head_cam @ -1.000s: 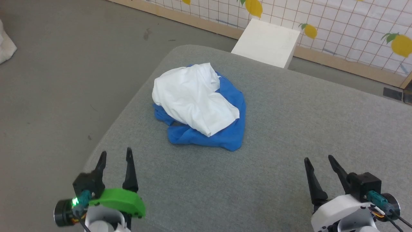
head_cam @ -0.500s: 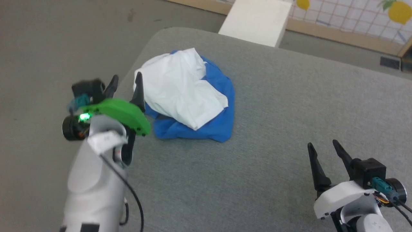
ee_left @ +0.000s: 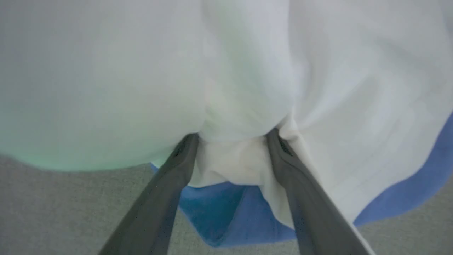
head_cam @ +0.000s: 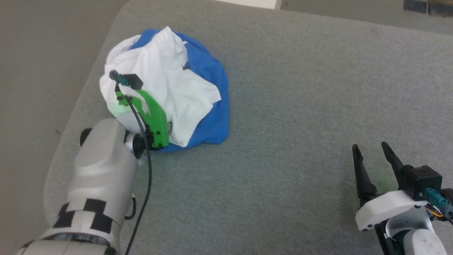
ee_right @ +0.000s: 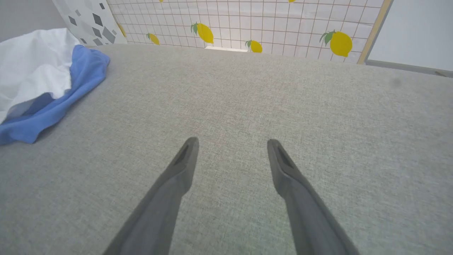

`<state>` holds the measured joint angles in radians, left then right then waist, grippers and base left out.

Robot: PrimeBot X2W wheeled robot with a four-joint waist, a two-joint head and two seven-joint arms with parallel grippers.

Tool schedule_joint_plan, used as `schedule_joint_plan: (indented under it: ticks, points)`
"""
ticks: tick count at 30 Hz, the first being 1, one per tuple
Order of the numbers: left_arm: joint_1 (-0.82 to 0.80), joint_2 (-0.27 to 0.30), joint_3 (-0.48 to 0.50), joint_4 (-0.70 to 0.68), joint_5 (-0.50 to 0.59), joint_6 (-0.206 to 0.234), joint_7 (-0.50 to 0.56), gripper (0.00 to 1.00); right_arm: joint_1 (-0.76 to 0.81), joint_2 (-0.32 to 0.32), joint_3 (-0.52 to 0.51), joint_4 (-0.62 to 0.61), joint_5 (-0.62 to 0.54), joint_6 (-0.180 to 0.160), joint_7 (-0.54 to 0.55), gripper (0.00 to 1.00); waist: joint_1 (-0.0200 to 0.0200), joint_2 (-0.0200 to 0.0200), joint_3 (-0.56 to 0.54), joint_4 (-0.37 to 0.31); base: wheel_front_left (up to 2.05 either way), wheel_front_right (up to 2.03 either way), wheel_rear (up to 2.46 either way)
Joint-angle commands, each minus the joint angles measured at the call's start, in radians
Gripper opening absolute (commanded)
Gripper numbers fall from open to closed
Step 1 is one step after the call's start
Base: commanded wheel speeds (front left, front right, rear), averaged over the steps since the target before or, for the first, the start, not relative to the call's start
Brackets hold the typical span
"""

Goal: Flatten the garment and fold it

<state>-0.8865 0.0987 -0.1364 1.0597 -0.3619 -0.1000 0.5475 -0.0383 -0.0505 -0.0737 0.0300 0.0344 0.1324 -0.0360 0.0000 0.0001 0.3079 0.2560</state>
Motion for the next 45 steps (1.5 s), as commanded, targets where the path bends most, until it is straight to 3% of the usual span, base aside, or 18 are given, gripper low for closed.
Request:
schedule_joint_plan:
  ticks: [1, 3, 4, 5, 13, 16, 20, 26, 36, 45]
  points:
    - [0.016, -0.013, -0.012, 0.037, -0.011, -0.008, 0.022, 1.0, -0.014, 0.0, 0.002, -0.004, 0.003, -0.002, -0.009, 1.0, 0.0, -0.0001, 0.042, -0.033, 0.0, 0.0, 0.0]
    - [0.026, -0.017, -0.015, 0.053, -0.016, -0.008, 0.025, 1.0, -0.016, 0.0, 0.005, 0.0, 0.008, -0.002, -0.012, 1.0, 0.0, -0.0001, 0.044, -0.033, 0.0, 0.0, 0.0]
    - [0.03, -0.018, -0.016, 0.057, -0.017, -0.006, 0.02, 0.84, -0.016, 0.0, 0.006, 0.002, 0.01, -0.002, -0.014, 1.0, 0.0, -0.0001, 0.043, -0.033, 0.0, 0.0, 0.0]
    - [0.033, -0.018, -0.014, 0.056, -0.018, 0.001, -0.003, 0.0, -0.015, 0.0, 0.007, 0.005, 0.012, -0.002, -0.016, 1.0, 0.0, -0.0001, 0.04, -0.031, 0.0, 0.0, 0.0]
    - [0.014, 0.015, 0.047, -0.01, -0.043, 0.064, -0.302, 0.0, -0.01, 0.0, 0.014, 0.048, 0.029, -0.002, -0.04, 1.0, 0.0, -0.0001, -0.039, -0.024, 0.0, 0.0, 0.0]
    - [-0.023, 0.038, 0.059, -0.052, -0.044, 0.058, -0.402, 0.0, -0.003, 0.0, 0.019, 0.075, 0.046, -0.002, -0.056, 1.0, 0.0, -0.0001, -0.087, -0.034, 0.0, 0.0, 0.0]
    - [-0.108, 0.056, 0.056, -0.144, -0.05, 0.015, -0.497, 0.0, 0.012, 0.0, 0.037, 0.119, 0.083, -0.002, -0.081, 1.0, 0.0, -0.0001, -0.159, -0.069, 0.0, 0.0, 0.0]
    - [-0.255, 0.041, 0.004, -0.321, -0.081, -0.024, -0.51, 0.0, 0.016, 0.0, 0.047, 0.173, 0.116, -0.002, -0.12, 1.0, 0.0, -0.0001, -0.22, -0.148, 0.0, 0.0, 0.0]
    - [-0.413, 0.025, -0.095, -0.517, -0.165, -0.03, -0.428, 0.0, 0.017, 0.0, 0.039, 0.23, 0.135, -0.002, -0.156, 1.0, 0.0, -0.0001, -0.249, -0.289, 0.0, 0.0, 0.0]
    - [-0.37, -0.01, -0.211, -0.577, -0.275, -0.031, -0.359, 0.0, 0.011, 0.0, 0.03, 0.255, 0.131, -0.002, -0.17, 1.0, 0.0, -0.0001, -0.26, -0.345, 0.0, 0.0, 0.0]
